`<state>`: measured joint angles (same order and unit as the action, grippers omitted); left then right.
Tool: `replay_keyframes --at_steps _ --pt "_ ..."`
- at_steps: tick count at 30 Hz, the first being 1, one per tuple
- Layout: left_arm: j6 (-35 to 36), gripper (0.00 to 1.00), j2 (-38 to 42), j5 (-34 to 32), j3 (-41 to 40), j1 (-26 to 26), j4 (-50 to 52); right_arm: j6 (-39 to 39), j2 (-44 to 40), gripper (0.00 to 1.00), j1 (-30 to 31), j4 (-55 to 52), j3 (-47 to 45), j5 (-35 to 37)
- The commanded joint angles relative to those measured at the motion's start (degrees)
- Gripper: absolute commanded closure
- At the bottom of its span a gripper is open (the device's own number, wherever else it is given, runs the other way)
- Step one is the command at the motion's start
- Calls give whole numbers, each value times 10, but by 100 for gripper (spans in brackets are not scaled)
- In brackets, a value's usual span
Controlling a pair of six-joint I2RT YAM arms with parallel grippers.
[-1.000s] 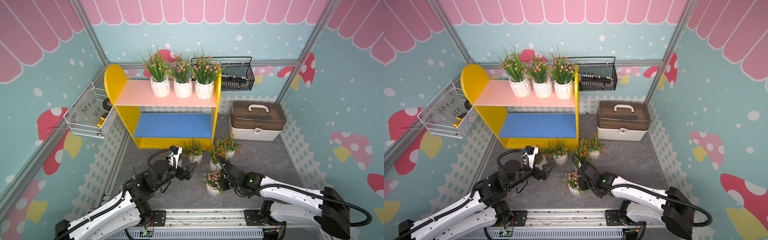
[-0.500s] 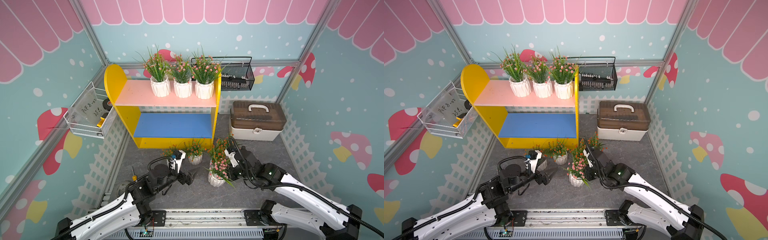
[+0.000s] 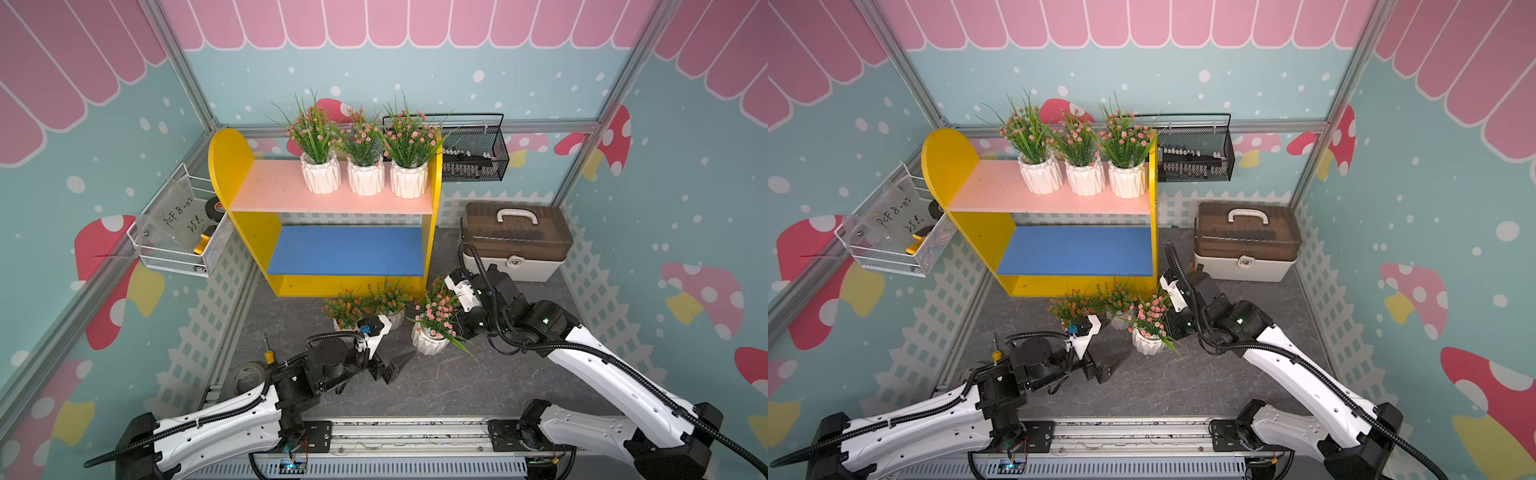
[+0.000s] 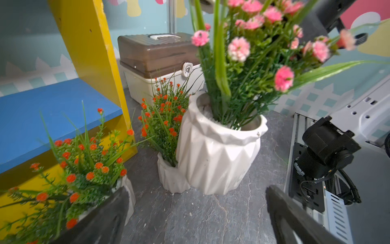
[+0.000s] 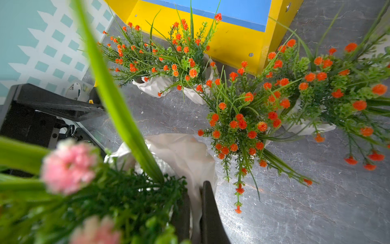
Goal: Place the baby's breath potted plants on the rack by color
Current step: Place the baby's breath potted plant on the rack.
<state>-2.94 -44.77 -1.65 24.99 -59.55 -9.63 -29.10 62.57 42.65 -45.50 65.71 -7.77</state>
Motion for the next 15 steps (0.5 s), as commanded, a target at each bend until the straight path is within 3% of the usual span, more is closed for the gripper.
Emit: replay_keyframes --at_steps 1,9,15 --pt "40 1 -22 -2 4 -15 -46 18 4 100 -5 11 31 -30" --pt "70 1 -78 -67 21 -57 -85 21 17 100 -5 12 42 -49" --pt "72 1 -105 -81 25 -60 -124 20 23 100 -6 20 42 -69"
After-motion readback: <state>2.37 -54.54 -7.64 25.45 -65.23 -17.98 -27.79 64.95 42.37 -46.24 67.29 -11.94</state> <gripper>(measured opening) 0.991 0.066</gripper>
